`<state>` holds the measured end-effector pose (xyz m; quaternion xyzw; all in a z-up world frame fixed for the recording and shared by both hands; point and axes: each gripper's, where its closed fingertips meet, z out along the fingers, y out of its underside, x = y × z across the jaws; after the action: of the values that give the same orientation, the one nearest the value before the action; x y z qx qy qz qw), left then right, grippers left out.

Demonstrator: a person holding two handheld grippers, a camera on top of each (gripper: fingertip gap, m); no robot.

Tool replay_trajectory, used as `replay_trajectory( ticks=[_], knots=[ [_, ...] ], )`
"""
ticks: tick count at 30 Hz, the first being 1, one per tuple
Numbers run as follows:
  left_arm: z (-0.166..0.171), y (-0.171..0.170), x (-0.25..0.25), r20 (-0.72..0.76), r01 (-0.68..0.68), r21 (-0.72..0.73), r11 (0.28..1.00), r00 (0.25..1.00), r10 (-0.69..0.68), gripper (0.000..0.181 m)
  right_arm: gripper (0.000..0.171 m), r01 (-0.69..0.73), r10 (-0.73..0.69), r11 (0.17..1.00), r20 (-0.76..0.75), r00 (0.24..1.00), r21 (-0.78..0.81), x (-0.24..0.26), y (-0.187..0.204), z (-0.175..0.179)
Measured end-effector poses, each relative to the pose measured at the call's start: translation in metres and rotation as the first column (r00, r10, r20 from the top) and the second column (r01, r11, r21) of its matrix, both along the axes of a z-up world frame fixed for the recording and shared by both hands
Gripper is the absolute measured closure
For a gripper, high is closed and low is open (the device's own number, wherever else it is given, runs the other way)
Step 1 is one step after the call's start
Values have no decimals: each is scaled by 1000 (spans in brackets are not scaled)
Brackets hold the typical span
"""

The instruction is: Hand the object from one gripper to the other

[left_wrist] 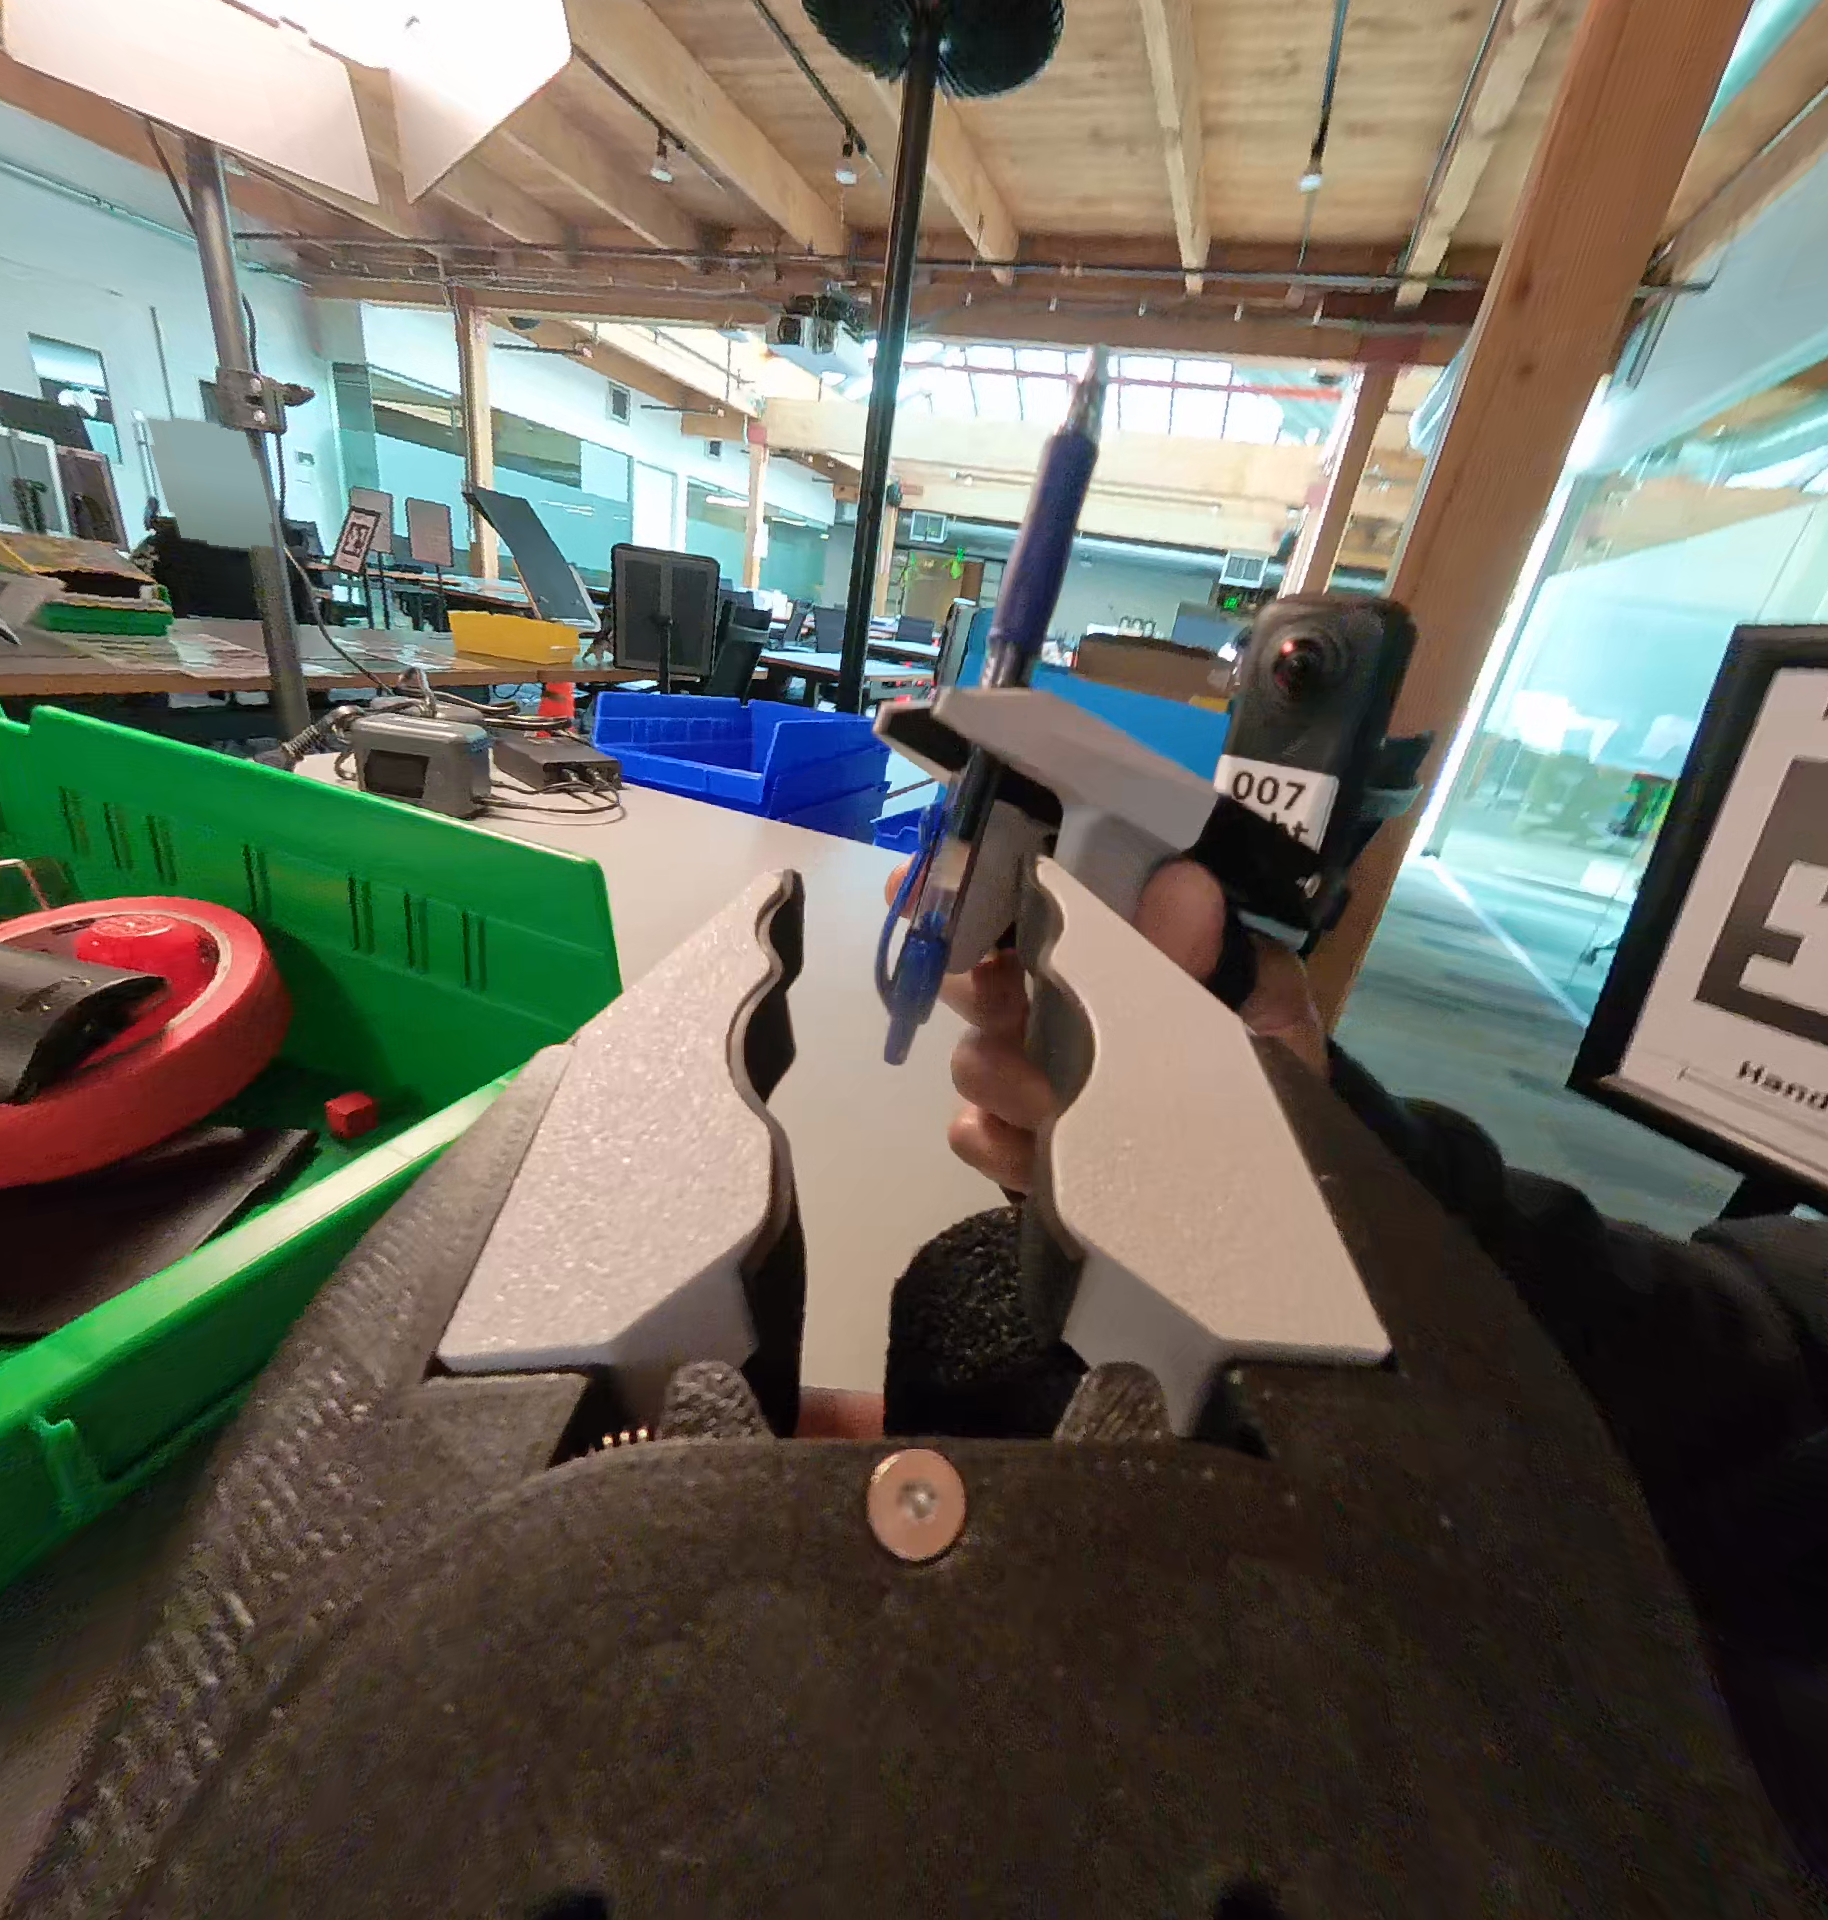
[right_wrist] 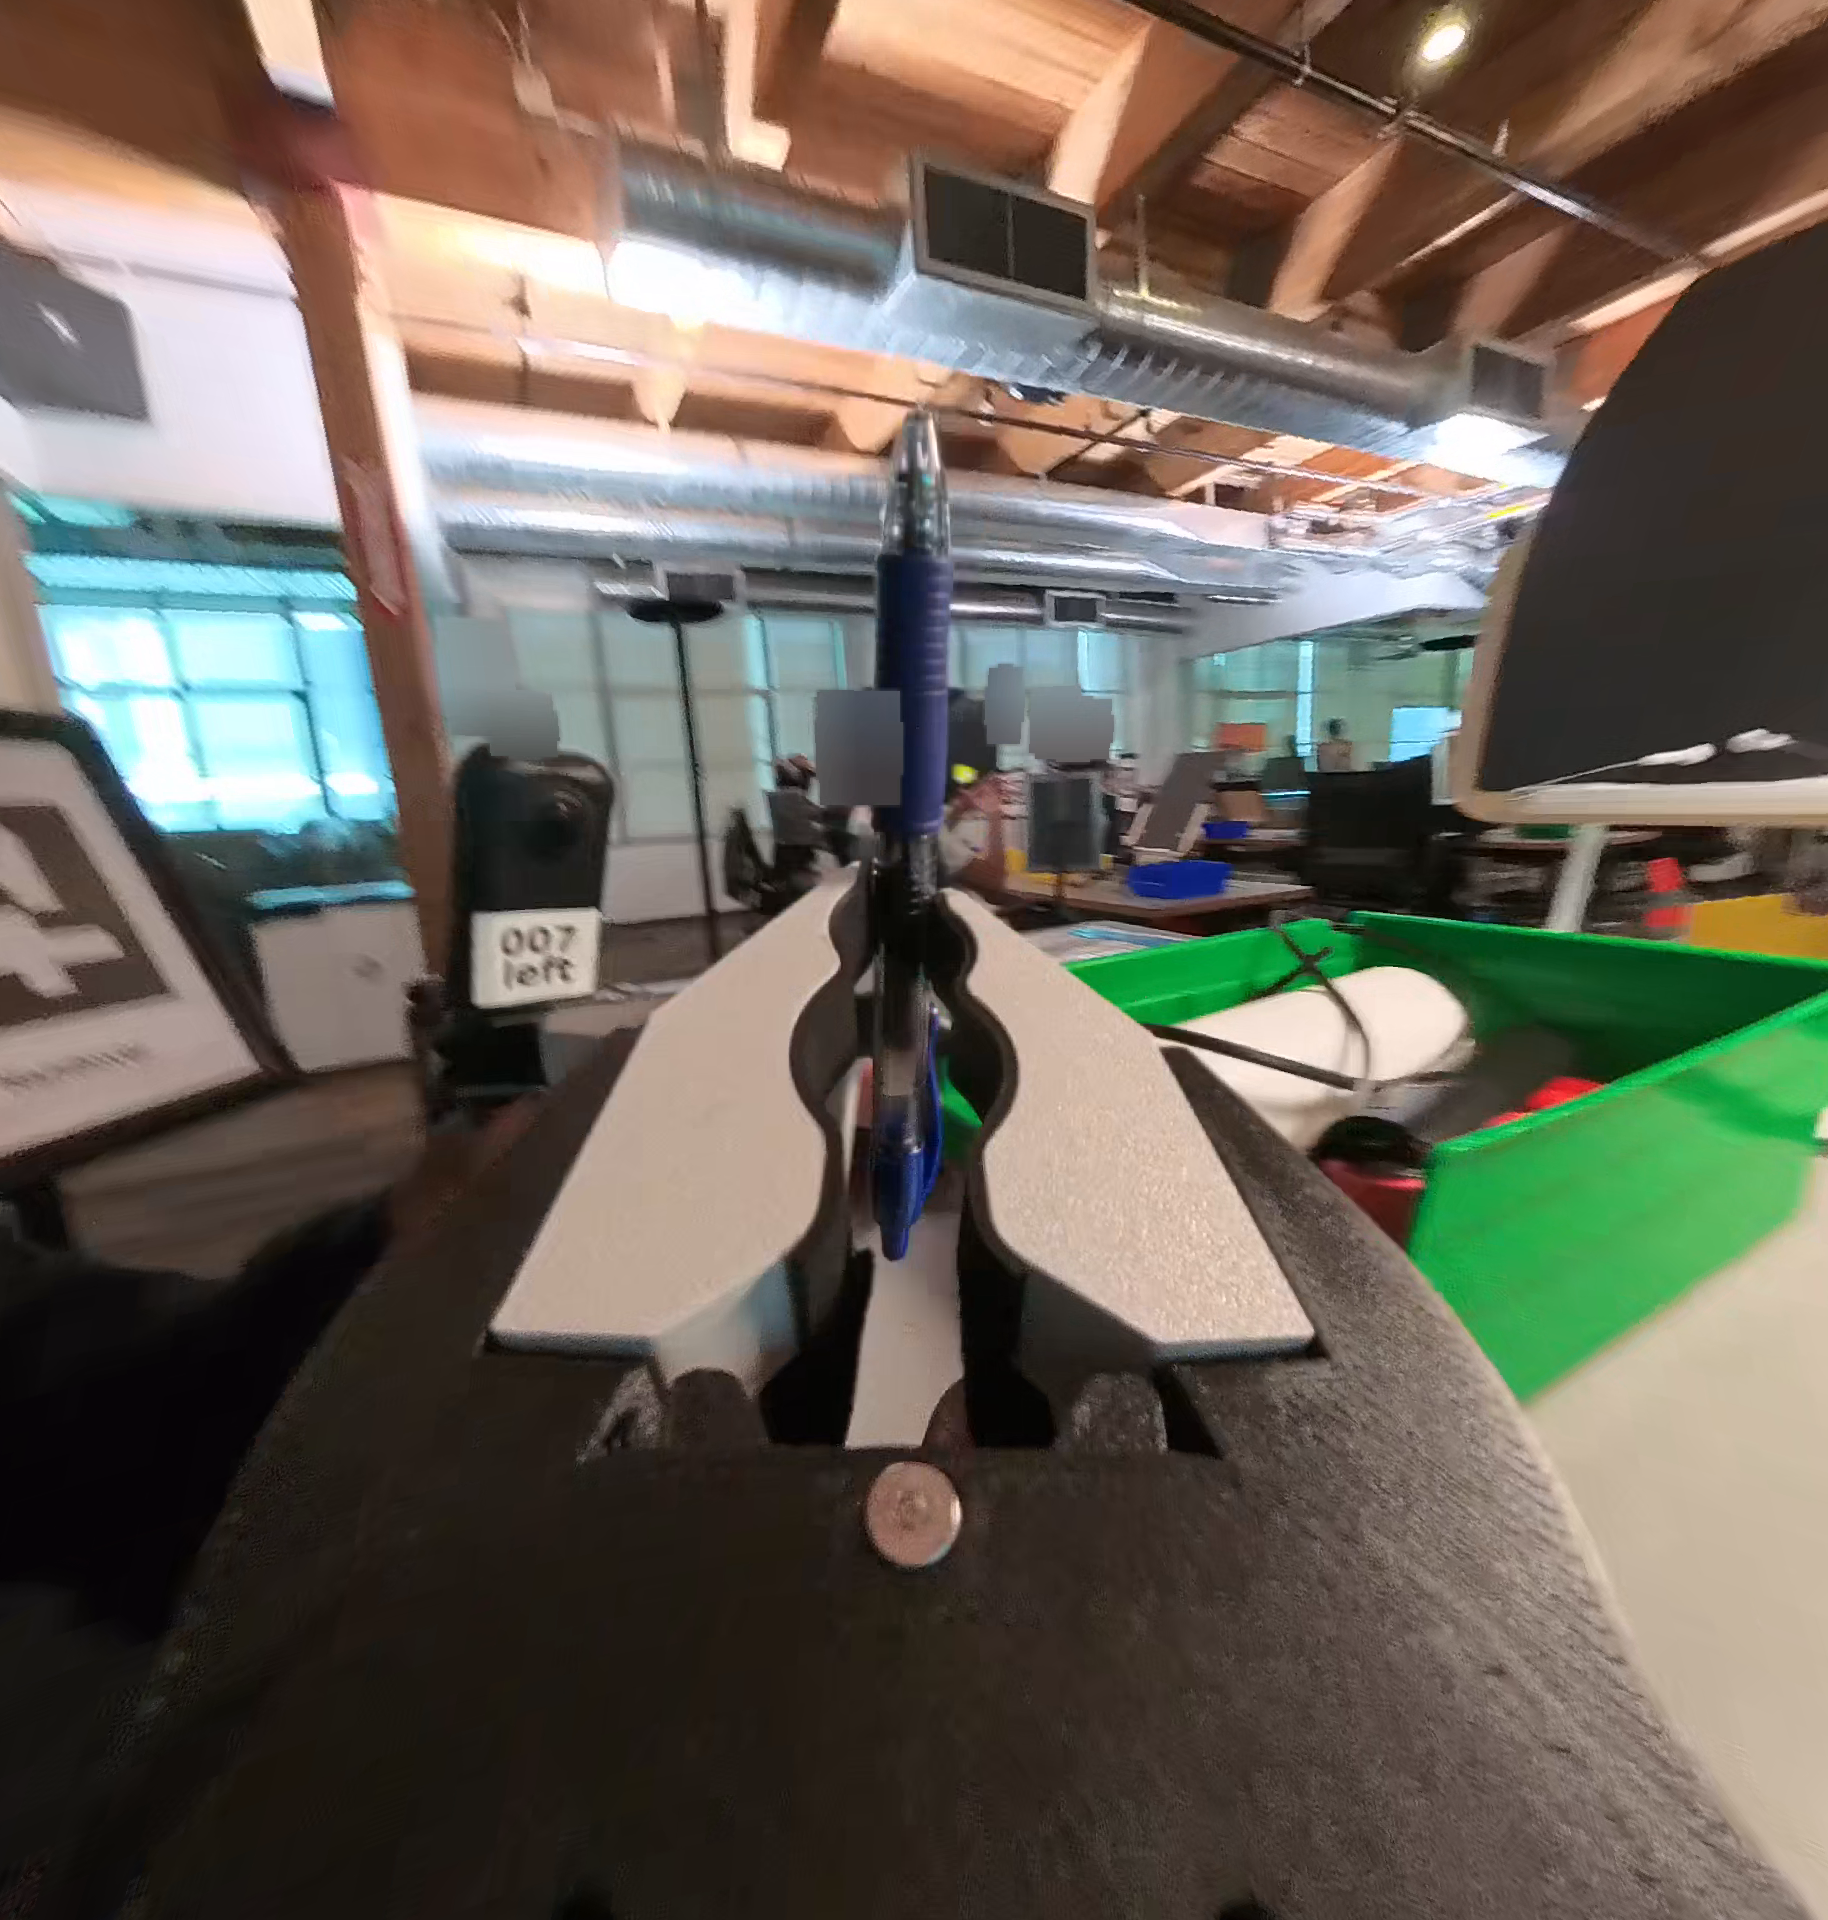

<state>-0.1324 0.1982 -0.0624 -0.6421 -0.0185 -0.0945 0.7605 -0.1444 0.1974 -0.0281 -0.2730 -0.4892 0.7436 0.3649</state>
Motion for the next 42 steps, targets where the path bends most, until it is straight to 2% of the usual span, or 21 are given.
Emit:
replay_trajectory(
  ticks=[5,9,16,22,25,28,31,33,34,37,40,42],
  knots=[
    [-1,0,2,-61,-24,1,1000,998,24,152,161,-92,96,988,28,995,-122,-3,-10,2],
    [0,-1,0,-82,-47,9,999,995,48,156,160,-140,152,970,49,987,-197,-4,-8,2],
    [0,0,3,-139,-64,11,998,988,65,164,160,-146,161,969,57,985,-200,-5,-9,0],
    [-9,5,6,-166,-68,-41,997,984,60,165,160,-139,152,975,64,986,-172,-6,-12,-2],
    [-10,4,3,-176,-81,-51,995,982,71,165,159,-105,116,983,69,991,-151,-9,-11,-4],
    [-2,-1,3,-130,-52,-7,999,990,51,166,141,-62,71,985,45,996,-164,-8,-2,1],
    [0,-3,2,-65,-8,-1,1000,998,8,166,140,-53,62,990,70,996,-132,-11,-3,-4],
    [-3,-1,5,-61,5,-16,1000,998,-6,166,146,-62,69,996,117,991,-59,-15,-14,-15],
    [-6,0,3,-67,-10,-33,999,998,7,166,156,-45,48,999,126,991,-27,-17,-15,-19],
    [-10,3,-7,-38,-60,-61,996,998,58,164,159,42,-45,999,127,991,27,-22,-9,-22],
    [2,-5,-16,57,-55,12,998,997,54,151,160,156,-160,987,114,980,41,-26,8,-21],
    [13,-12,-21,114,-51,82,995,993,42,149,160,207,-216,974,113,970,89,-29,11,-24]
  ],
)
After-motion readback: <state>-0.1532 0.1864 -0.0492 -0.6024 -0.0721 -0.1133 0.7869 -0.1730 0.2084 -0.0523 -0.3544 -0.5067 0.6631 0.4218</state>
